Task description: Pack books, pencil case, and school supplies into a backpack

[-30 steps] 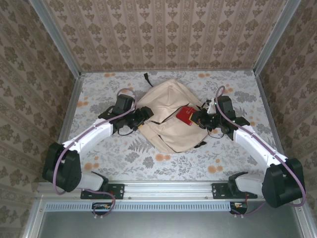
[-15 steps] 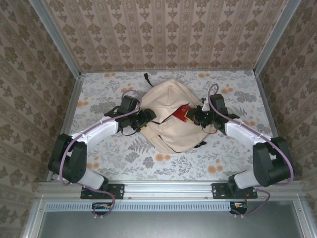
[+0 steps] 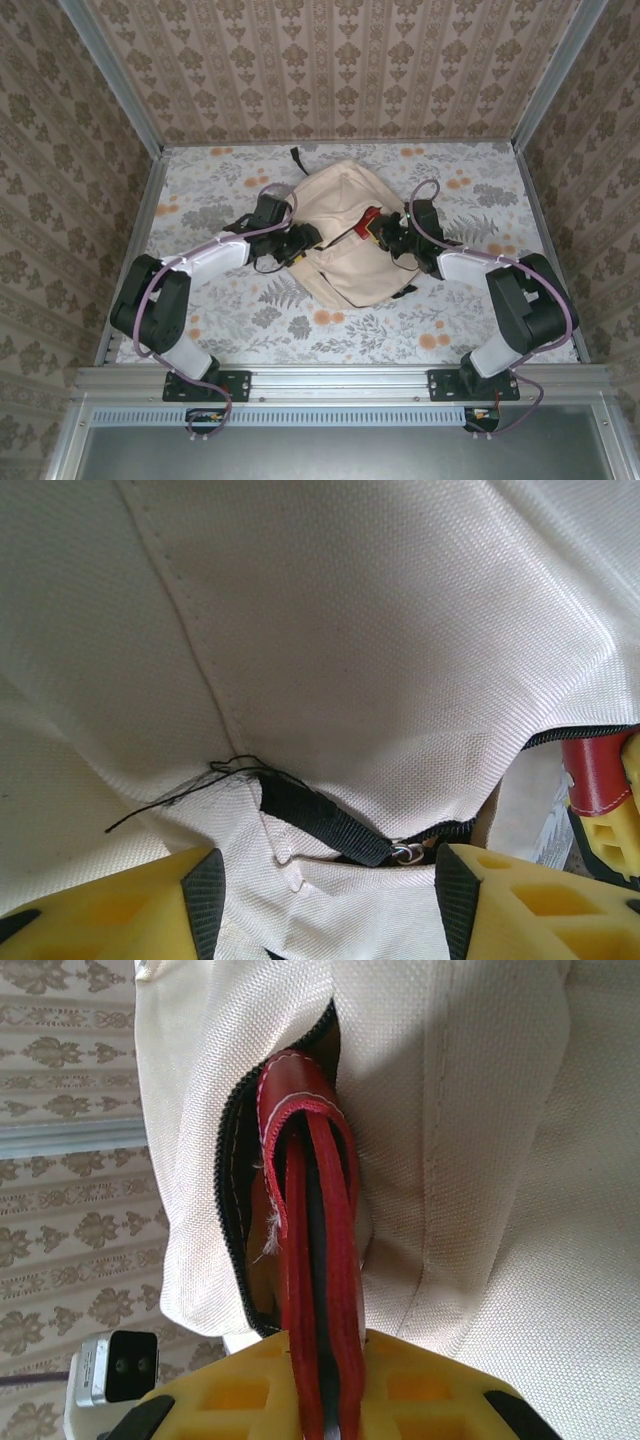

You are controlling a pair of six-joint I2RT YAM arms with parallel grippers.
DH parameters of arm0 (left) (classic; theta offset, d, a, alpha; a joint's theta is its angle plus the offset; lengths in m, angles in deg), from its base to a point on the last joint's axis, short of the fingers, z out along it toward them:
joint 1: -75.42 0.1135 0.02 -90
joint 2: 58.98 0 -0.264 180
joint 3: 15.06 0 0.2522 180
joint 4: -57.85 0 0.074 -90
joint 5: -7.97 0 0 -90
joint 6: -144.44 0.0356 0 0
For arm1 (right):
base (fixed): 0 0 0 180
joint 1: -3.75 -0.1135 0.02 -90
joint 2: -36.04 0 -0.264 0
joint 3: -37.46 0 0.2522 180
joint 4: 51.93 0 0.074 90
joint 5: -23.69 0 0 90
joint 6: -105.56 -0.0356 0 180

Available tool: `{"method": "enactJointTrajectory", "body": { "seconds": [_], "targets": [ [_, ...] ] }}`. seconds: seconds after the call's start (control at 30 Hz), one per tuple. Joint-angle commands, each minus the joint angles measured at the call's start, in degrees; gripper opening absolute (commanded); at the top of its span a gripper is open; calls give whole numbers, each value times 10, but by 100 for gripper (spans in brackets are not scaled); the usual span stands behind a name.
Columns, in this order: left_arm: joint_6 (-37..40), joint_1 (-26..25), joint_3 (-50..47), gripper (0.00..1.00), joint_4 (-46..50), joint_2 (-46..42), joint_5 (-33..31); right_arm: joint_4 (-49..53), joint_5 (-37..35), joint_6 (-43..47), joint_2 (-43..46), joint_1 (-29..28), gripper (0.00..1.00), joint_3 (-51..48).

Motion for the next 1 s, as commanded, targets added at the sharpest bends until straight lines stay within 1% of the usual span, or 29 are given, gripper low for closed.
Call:
{"method": "enactJointTrajectory", "body": {
  "seconds": [0.0, 0.1, 0.2, 0.3, 0.37, 0.43, 0.47, 0.5, 0.53, 0.6, 0.67, 0.73, 0.83, 0.9, 0.97],
  "targets": [
    [3, -5, 16, 59, -13, 8, 12, -57, -98, -47, -8, -9, 17, -25],
    [4, -5, 16, 58, -13, 8, 11, -79, -144, -57, -2, -14, 17, -39],
    [7, -4, 17, 58, -11, 8, 13, -86, -151, -62, -10, -17, 19, -32],
    [10, -4, 18, 58, -9, 8, 12, -79, -111, -62, -32, -31, 22, -4],
    [13, -3, 19, 58, -6, 6, 12, -61, -68, -53, -47, -45, 25, 20],
    [15, -2, 21, 58, -1, 3, 11, -32, -28, -43, -51, -53, 30, 35],
    [16, -1, 21, 59, 0, 0, 10, -17, -12, -38, -47, -53, 34, 33],
    [17, 0, 20, 60, 3, -4, 10, -2, -3, -30, -35, -50, 40, 26],
    [20, 0, 20, 61, 6, -8, 9, 13, 1, -18, -23, -46, 45, 21],
    [24, 2, 20, 62, 14, -13, 7, 83, 7, 23, 12, -33, 53, 20],
    [27, 4, 21, 63, 18, -17, 9, 149, 7, 65, 45, -21, 59, 23],
    [29, 6, 22, 63, 21, -20, 11, 207, 12, 102, 69, -7, 62, 27],
    [32, 9, 26, 64, 25, -26, 10, 301, 3, 177, 84, 15, 62, 51],
    [35, 11, 28, 64, 29, -30, 8, 348, 5, 225, 72, 32, 60, 76],
    [37, 13, 29, 64, 35, -32, 6, 377, 21, 263, 49, 42, 57, 106]
  ]
}}
